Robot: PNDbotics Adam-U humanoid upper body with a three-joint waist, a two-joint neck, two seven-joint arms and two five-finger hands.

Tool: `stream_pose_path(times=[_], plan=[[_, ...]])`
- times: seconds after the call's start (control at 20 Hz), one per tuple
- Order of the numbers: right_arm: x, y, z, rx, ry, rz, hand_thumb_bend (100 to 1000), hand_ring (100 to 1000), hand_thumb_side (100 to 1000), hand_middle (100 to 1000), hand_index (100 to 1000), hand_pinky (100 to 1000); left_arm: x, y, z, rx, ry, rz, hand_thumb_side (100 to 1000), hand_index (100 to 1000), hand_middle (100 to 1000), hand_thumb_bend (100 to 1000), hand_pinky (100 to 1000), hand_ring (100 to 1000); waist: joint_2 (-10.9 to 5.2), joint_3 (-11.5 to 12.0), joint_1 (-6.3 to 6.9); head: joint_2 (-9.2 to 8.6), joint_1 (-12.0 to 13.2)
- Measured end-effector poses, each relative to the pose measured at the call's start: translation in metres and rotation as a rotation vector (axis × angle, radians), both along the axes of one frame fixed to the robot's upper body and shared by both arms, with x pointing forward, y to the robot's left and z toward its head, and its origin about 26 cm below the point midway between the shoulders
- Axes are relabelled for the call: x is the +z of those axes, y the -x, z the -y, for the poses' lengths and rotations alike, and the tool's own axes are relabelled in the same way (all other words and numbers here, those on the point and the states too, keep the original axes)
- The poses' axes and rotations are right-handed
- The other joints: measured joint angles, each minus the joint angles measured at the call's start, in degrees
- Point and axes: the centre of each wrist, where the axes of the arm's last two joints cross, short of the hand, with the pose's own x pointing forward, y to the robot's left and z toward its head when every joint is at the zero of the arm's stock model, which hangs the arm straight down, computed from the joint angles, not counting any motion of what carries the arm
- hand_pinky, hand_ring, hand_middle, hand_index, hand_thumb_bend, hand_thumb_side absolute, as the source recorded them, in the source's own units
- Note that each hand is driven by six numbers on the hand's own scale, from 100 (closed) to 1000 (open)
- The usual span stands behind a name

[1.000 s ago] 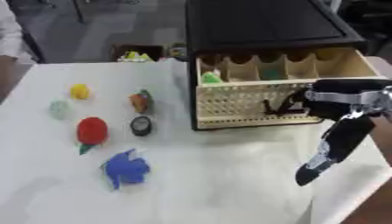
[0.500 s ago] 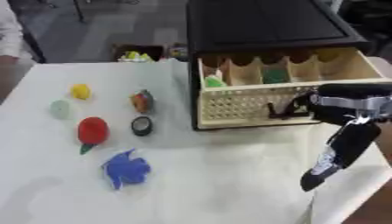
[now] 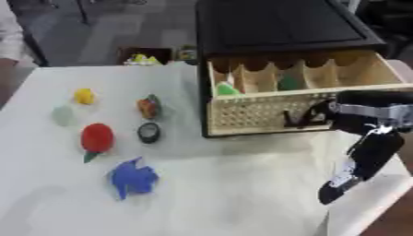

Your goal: Pick up objects from table and place into drawer.

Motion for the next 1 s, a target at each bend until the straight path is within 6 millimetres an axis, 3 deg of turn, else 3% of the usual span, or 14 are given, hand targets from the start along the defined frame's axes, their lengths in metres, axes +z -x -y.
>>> stream_pose_path(times=[1.0], plan=[[-0.0045, 0.0034, 0.0008, 0.023, 0.002, -0.006, 964, 100, 418, 100, 825, 100, 0.0003, 0.0001, -0.0014, 0.007, 0.003, 0.002, 888, 835, 648, 100, 530, 622, -0.03, -0.3, -0.13, 0.0, 0.0]])
